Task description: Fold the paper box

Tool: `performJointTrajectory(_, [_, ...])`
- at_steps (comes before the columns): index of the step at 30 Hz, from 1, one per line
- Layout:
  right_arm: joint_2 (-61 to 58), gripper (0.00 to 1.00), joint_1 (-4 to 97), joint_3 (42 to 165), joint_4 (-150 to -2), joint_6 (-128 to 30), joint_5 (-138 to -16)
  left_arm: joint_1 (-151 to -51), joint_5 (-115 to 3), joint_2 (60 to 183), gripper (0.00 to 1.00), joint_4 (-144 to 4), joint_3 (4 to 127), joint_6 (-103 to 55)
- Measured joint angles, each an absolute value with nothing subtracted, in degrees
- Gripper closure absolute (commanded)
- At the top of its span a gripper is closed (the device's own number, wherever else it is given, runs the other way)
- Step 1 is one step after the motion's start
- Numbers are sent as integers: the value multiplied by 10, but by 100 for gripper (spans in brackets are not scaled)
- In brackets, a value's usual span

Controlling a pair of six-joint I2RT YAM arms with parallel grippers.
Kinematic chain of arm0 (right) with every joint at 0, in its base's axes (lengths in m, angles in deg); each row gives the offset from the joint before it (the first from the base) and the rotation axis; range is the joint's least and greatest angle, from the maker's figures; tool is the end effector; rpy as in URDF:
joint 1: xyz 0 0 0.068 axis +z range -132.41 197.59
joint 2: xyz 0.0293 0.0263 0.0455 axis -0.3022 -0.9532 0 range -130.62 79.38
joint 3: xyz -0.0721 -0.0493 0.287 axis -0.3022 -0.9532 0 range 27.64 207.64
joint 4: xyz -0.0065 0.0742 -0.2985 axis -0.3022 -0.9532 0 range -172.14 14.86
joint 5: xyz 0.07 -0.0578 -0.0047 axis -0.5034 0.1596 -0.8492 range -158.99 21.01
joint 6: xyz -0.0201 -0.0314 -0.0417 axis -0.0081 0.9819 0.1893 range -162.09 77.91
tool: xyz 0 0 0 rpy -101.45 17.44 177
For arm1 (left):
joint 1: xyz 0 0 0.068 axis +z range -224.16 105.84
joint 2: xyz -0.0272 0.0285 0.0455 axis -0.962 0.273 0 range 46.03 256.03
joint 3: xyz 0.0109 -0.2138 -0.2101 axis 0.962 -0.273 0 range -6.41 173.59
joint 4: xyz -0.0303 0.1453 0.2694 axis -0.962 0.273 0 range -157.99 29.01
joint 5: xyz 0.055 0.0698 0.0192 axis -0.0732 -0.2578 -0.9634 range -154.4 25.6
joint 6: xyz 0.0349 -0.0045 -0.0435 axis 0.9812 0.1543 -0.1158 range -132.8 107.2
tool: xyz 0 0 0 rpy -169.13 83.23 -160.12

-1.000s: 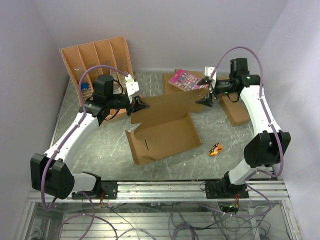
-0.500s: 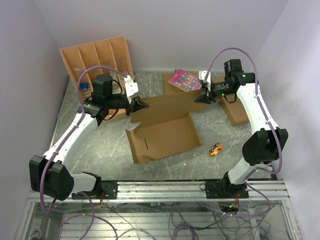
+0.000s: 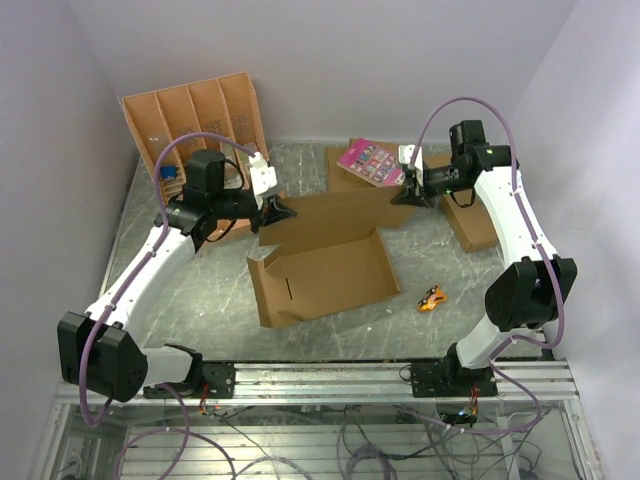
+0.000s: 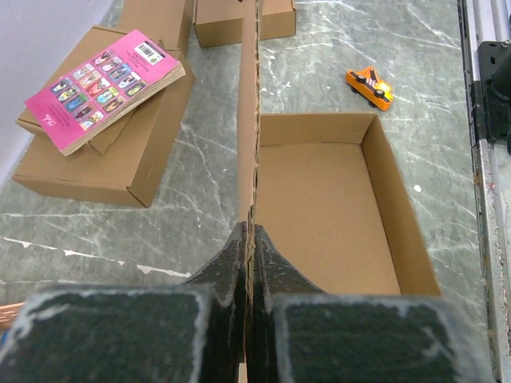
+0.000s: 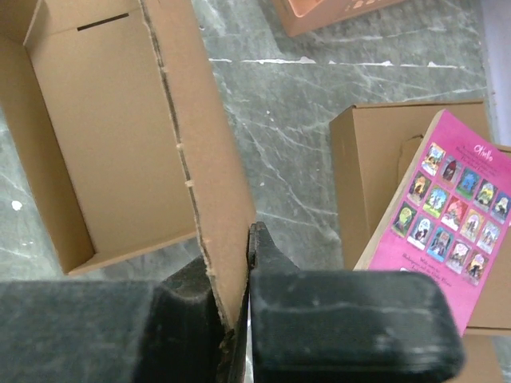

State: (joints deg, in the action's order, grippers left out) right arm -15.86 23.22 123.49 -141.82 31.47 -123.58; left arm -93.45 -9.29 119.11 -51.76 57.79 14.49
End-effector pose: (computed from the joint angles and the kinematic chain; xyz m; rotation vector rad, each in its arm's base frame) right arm 0.3739 0.0684 0.3793 -1.5846 1.5389 0.6797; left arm 0.2930 -0.1361 0.3660 1.2658 1.4235 -0.8609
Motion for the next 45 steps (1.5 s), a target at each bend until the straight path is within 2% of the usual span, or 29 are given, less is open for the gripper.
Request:
performJointTrajectory(3, [-158, 100, 231, 1235, -1423, 315, -1236, -934, -96, 1191, 92, -517, 578, 148])
performJointTrajectory(7, [-153, 100, 231, 1234, -1421, 308, -1235, -934, -105, 1190, 84, -518, 578, 148])
performJointTrajectory(9, [-147, 100, 230, 1233, -1418, 300, -1236, -934, -116, 1187, 70, -524, 578, 139])
performJointTrajectory(11, [-141, 100, 226, 1233, -1415, 290, -1241, -934, -133, 1177, 46, -541, 576, 118])
performJointTrajectory(12, [-138, 100, 224, 1233, -1412, 283, -1245, -934, -145, 1170, 42, -556, 571, 101])
performJointTrajectory(16, [-122, 100, 201, 1220, -1398, 258, -1255, -907, -185, 1122, 37, -615, 532, 8])
performJointTrajectory(21, [-99, 100, 176, 1184, -1379, 230, -1260, -827, -233, 1041, 31, -657, 463, -131])
performJointTrajectory(26, [-88, 100, 170, 1173, -1370, 203, -1262, -790, -274, 955, 32, -657, 383, -231])
performJointTrajectory(29, [-85, 100, 168, 1173, -1370, 197, -1264, -786, -324, 931, 39, -631, 343, -271])
performJointTrajectory(31, [-82, 100, 168, 1173, -1370, 196, -1266, -782, -366, 932, 45, -605, 330, -291])
performJointTrajectory(36, [-68, 100, 168, 1181, -1373, 191, -1268, -773, -454, 949, 46, -551, 328, -320])
performJointTrajectory(39, [-63, 100, 168, 1199, -1372, 184, -1275, -770, -471, 952, 53, -549, 325, -341])
performJointTrajectory(45, [-44, 100, 168, 1205, -1360, 165, -1284, -769, -464, 993, 52, -605, 262, -404])
